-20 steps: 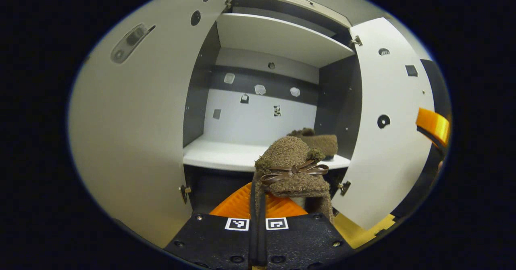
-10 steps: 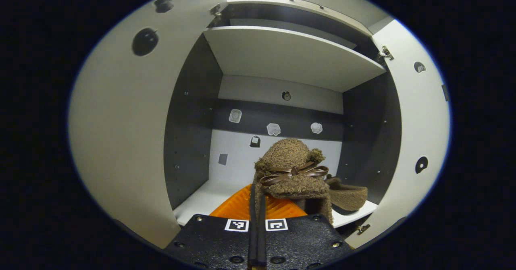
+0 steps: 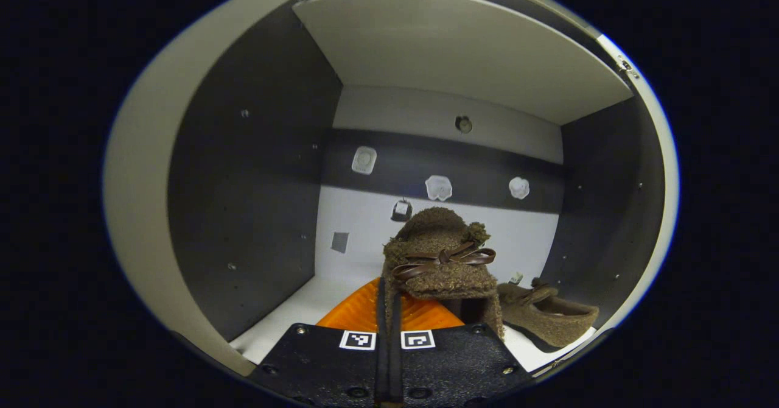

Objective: Grab one shoe with the right hand and put it into the shoe cabinet, grab the other shoe with the left hand and put it into the shoe cabinet; then close the right door with the right hand and the left door with the left hand.

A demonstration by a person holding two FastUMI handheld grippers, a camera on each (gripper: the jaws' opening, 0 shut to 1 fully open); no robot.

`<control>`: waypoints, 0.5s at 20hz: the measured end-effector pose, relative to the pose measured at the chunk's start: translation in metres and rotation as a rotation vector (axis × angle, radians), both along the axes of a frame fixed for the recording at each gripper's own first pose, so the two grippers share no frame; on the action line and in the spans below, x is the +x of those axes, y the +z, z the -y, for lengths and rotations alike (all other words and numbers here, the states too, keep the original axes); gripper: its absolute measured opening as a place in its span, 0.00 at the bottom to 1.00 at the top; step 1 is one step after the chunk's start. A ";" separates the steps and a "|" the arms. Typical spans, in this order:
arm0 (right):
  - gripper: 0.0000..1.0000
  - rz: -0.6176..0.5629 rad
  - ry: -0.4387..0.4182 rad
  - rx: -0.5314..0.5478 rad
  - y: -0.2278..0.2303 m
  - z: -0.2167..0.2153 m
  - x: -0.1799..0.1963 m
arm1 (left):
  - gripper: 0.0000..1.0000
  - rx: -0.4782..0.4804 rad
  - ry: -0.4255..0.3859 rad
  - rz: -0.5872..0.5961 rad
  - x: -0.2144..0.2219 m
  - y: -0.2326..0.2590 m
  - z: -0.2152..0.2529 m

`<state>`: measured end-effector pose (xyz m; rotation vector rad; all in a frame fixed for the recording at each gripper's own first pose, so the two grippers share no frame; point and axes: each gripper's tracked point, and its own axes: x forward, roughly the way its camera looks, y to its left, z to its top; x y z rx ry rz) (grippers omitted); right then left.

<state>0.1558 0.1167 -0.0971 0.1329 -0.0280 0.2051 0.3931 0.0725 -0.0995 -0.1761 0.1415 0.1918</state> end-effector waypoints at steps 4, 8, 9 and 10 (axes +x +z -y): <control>0.98 0.018 0.015 -0.004 0.002 -0.003 -0.004 | 0.02 0.036 -0.020 -0.099 0.031 -0.049 -0.001; 0.98 0.007 0.021 -0.002 -0.002 -0.007 -0.006 | 0.02 0.006 -0.024 -0.137 0.038 -0.061 0.001; 0.98 0.004 0.024 -0.006 -0.004 -0.008 -0.007 | 0.01 0.005 -0.021 -0.146 0.041 -0.064 0.001; 0.98 0.001 0.027 -0.011 -0.005 -0.009 -0.009 | 0.02 0.012 -0.015 -0.159 0.044 -0.068 -0.001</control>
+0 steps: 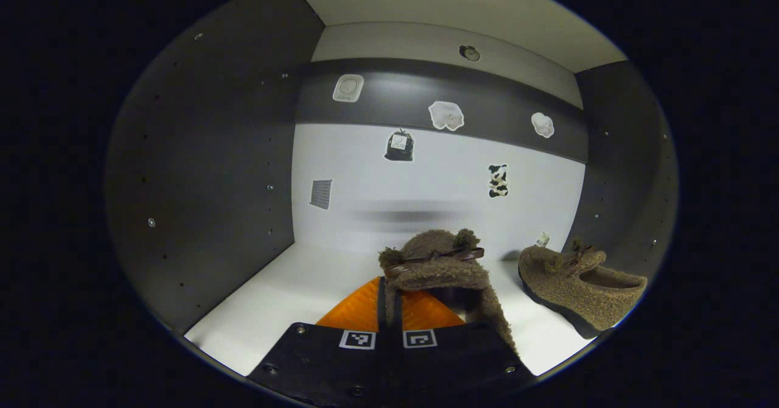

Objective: Grab one shoe with the right hand and put it into the shoe cabinet, grab the other shoe with the left hand and put it into the shoe cabinet; then close the right door with the right hand and the left door with the left hand.

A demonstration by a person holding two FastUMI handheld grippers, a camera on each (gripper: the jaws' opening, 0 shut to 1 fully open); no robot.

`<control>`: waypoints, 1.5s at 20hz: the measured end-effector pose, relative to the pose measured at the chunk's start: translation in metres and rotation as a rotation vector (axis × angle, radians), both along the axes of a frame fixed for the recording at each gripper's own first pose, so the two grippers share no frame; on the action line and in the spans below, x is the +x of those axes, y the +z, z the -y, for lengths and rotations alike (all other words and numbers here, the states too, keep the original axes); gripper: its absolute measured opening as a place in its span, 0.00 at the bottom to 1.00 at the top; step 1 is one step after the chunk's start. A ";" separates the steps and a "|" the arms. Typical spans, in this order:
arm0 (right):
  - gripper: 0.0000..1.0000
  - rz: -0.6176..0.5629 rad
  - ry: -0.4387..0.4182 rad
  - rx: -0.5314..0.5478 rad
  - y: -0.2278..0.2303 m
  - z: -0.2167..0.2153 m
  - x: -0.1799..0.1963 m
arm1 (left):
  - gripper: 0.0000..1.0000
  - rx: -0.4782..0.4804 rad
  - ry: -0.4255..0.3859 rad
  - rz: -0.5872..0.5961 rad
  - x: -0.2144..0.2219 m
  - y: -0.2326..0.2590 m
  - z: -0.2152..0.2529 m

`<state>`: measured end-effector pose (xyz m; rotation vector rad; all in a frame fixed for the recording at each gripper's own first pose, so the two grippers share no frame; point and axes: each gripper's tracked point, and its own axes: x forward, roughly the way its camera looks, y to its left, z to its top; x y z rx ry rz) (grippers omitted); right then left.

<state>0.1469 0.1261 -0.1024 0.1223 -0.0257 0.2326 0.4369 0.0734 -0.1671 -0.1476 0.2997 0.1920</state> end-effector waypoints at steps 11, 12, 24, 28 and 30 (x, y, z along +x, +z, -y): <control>0.98 0.018 -0.029 -0.030 0.011 0.005 -0.033 | 0.44 0.035 -0.002 -0.114 -0.010 0.002 -0.012; 0.98 0.022 -0.040 -0.027 0.013 0.009 -0.037 | 0.49 0.043 -0.004 -0.125 -0.014 0.004 -0.014; 0.98 0.060 -0.121 -0.051 0.024 0.031 -0.106 | 0.95 -0.027 -0.119 -0.180 -0.051 0.030 0.015; 0.94 0.092 -0.167 -0.053 0.034 0.041 -0.131 | 0.96 -0.076 -0.134 -0.128 -0.099 0.059 0.029; 0.94 0.102 -0.174 -0.051 0.036 0.042 -0.146 | 0.96 -0.043 -0.140 -0.062 -0.131 0.083 0.030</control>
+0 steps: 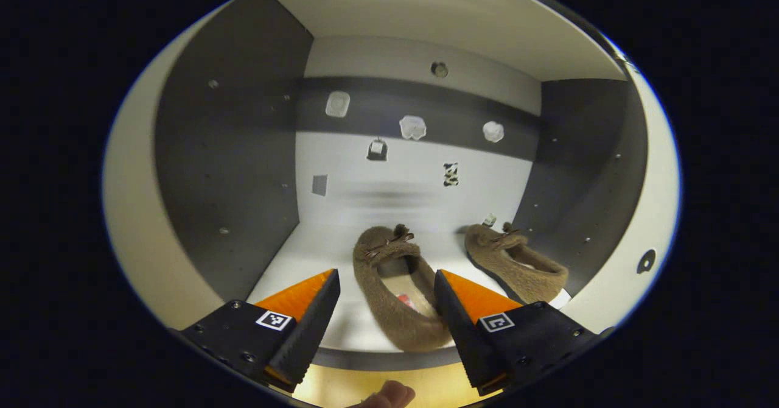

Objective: Grab one shoe with the right hand and put it into the shoe cabinet, grab the other shoe with the left hand and put it into the shoe cabinet; then close the right door with the right hand and the left door with the left hand.

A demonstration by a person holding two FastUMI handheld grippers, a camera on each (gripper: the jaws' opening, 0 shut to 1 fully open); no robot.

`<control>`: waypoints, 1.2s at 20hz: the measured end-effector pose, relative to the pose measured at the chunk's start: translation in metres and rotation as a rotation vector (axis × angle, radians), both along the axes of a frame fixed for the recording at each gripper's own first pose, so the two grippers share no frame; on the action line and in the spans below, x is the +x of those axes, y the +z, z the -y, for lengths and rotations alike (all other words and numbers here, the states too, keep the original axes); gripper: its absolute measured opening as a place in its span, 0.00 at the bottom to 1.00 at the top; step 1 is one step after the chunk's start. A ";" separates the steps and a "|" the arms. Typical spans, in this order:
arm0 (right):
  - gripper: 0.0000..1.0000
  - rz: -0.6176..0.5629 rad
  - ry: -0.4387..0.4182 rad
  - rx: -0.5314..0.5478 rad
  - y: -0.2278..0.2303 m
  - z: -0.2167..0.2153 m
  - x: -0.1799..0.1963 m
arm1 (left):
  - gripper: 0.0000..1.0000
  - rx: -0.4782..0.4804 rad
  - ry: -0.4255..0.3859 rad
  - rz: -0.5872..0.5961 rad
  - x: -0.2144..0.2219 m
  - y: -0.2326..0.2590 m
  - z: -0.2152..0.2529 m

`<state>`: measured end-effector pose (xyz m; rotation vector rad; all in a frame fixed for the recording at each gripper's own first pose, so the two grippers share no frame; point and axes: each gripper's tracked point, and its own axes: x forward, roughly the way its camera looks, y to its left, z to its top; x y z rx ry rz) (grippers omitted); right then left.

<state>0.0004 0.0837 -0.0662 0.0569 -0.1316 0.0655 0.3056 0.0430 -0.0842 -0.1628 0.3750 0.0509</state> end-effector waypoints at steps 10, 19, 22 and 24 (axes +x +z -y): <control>0.98 0.038 0.054 -0.035 0.063 0.032 -0.016 | 0.94 0.038 -0.019 0.281 -0.189 0.090 -0.012; 0.98 0.017 0.077 -0.145 0.117 0.172 0.061 | 0.96 0.040 -0.074 0.401 -0.291 0.082 -0.020; 0.98 -0.024 0.034 -0.196 0.118 0.238 0.084 | 0.93 0.006 -0.101 0.434 -0.316 0.074 -0.015; 0.95 -0.061 0.071 -0.165 0.112 0.259 0.097 | 0.99 -0.013 -0.114 0.456 -0.331 0.068 -0.014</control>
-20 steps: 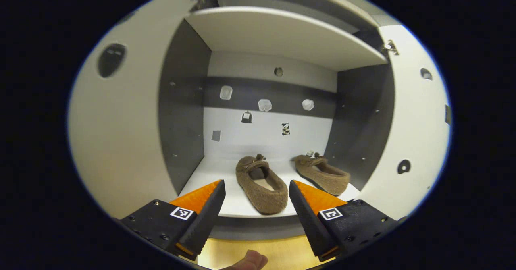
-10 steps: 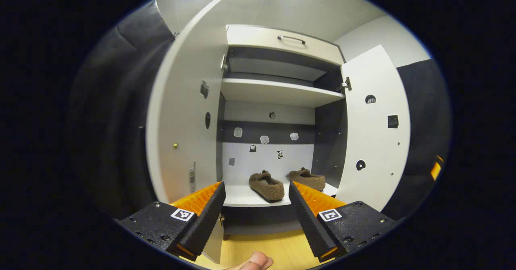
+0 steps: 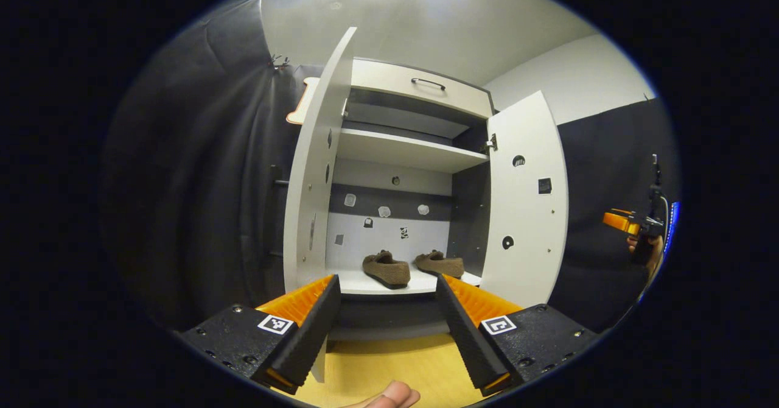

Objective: Grab one shoe with the right hand and put it into the shoe cabinet, grab the other shoe with the left hand and put it into the shoe cabinet; then close the right door with the right hand and the left door with the left hand.

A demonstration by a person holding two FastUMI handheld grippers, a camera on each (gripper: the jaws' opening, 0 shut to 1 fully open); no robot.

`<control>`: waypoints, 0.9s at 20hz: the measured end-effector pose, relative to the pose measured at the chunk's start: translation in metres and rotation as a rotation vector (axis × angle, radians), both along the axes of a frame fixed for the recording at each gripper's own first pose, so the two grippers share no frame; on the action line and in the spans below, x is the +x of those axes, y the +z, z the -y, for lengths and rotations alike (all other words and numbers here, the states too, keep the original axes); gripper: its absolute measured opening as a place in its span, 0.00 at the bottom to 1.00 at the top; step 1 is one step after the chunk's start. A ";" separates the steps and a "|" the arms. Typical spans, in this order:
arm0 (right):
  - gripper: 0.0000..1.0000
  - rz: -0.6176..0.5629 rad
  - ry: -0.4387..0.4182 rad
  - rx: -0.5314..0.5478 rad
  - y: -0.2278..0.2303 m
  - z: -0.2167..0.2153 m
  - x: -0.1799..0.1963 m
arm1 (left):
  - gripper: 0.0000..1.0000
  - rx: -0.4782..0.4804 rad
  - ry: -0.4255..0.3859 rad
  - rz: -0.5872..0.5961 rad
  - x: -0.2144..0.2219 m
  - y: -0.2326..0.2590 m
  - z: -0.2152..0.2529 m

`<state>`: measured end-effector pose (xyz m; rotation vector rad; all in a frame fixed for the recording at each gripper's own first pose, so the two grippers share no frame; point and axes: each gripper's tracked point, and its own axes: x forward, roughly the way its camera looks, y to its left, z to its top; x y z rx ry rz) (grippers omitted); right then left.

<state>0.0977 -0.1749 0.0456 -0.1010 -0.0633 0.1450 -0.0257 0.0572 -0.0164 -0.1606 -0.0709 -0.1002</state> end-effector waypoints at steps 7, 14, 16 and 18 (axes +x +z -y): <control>0.98 -0.192 -0.041 0.025 -0.053 0.058 0.057 | 0.96 0.006 -0.027 0.017 -0.042 -0.033 -0.001; 0.98 -0.153 0.034 0.003 -0.065 -0.014 0.098 | 0.96 0.017 -0.041 0.038 -0.064 -0.030 0.004; 0.98 -0.181 0.052 -0.030 -0.076 -0.035 0.102 | 0.96 0.025 -0.053 0.042 -0.068 -0.029 0.010; 0.98 -0.169 0.112 0.014 -0.067 -0.069 0.104 | 0.96 0.030 -0.068 0.041 -0.069 -0.032 0.012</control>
